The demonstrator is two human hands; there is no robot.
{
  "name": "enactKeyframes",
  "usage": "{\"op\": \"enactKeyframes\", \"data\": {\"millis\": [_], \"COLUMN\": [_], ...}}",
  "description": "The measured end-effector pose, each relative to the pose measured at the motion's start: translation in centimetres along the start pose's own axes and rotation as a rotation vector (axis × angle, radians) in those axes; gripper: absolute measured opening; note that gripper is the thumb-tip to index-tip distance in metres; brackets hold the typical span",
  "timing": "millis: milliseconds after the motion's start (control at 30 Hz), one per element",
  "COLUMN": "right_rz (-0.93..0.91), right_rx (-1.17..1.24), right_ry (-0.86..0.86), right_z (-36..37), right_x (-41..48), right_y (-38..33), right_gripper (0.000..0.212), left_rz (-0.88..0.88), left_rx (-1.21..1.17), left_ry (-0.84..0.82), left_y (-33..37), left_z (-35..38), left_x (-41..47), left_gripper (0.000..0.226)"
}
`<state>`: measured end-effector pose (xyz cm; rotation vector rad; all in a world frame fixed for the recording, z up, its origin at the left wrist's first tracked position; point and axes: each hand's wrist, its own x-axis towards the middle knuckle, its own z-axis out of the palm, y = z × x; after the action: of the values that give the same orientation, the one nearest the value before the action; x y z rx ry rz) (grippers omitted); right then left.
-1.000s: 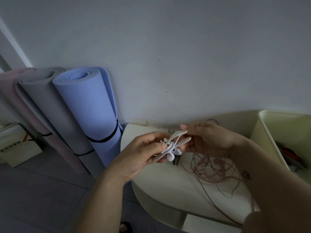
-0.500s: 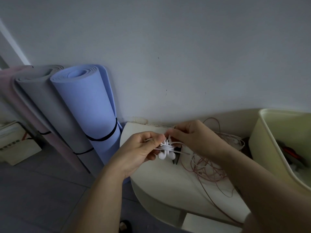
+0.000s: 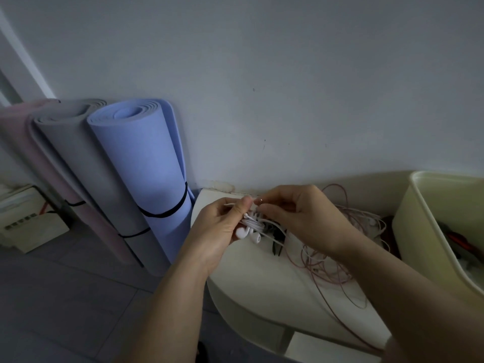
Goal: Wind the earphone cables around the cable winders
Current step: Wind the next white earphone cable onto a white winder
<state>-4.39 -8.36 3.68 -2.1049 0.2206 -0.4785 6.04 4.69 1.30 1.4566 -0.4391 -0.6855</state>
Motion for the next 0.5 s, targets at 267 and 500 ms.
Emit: {"op": "enactKeyframes", "data": {"millis": [267, 500], "right_rz": [-0.044, -0.134], "right_rx": [-0.009, -0.085], "right_ry": [0.049, -0.018], "right_z": [0.73, 0.93], "right_x": [0.29, 0.18], "right_y": [-0.24, -0.14], "right_gripper": [0.014, 0.024], "left_rz": [0.157, 0.187], "left_rx": [0.116, 0.181], "left_ry": [0.147, 0.248], "left_y": [-0.57, -0.97], "left_z": [0.24, 0.45], "left_x": [-0.08, -0.20], "left_gripper": [0.052, 0.051]}}
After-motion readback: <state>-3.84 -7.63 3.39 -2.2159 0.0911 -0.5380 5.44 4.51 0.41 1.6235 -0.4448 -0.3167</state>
